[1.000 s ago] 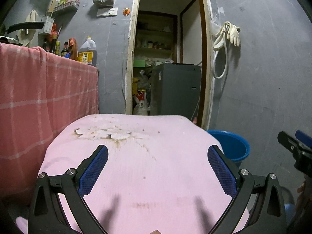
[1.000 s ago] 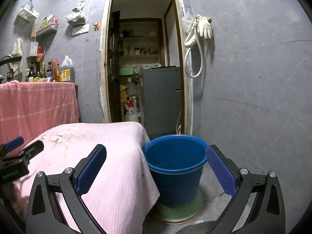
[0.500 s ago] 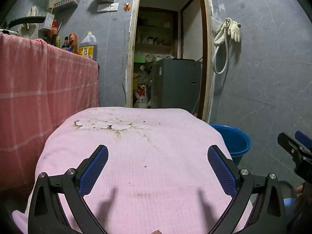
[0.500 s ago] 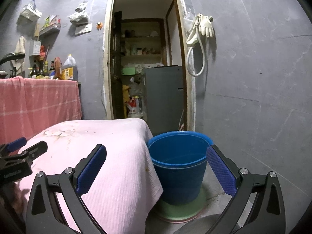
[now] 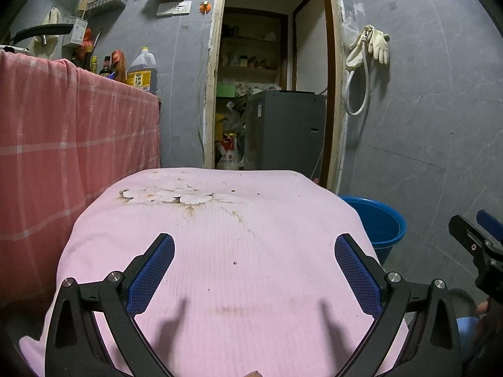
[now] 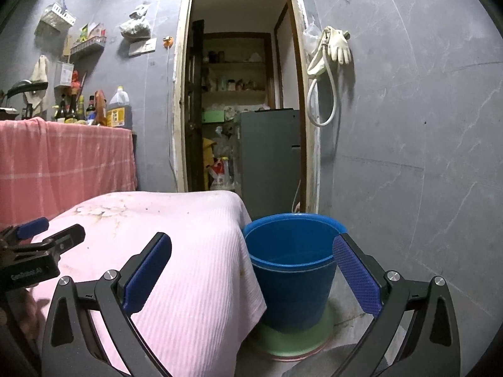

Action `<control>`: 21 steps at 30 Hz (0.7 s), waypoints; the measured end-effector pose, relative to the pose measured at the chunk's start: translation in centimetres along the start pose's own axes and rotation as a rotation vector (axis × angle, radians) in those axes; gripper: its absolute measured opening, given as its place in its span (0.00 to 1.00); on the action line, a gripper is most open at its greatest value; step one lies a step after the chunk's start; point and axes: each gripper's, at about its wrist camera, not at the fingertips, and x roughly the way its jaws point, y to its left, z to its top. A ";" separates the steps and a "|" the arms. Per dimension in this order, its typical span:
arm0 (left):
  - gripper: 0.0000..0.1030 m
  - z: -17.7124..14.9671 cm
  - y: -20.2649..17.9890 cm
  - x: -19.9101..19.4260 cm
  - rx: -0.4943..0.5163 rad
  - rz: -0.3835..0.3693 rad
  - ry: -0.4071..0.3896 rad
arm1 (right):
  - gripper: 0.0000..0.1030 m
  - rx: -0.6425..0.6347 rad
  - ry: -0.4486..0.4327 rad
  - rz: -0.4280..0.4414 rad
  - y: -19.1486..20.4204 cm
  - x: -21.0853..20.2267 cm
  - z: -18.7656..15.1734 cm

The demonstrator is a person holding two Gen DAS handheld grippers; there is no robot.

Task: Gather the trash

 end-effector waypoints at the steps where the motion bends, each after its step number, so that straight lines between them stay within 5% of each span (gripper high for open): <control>1: 0.97 0.0 0.0 0.0 0.001 -0.001 0.000 | 1.00 0.003 0.001 0.000 -0.1 0.0 0.0; 21: 0.97 0.0 0.4 0.0 0.002 -0.008 0.002 | 1.00 0.032 0.007 0.005 -0.5 -0.2 -0.2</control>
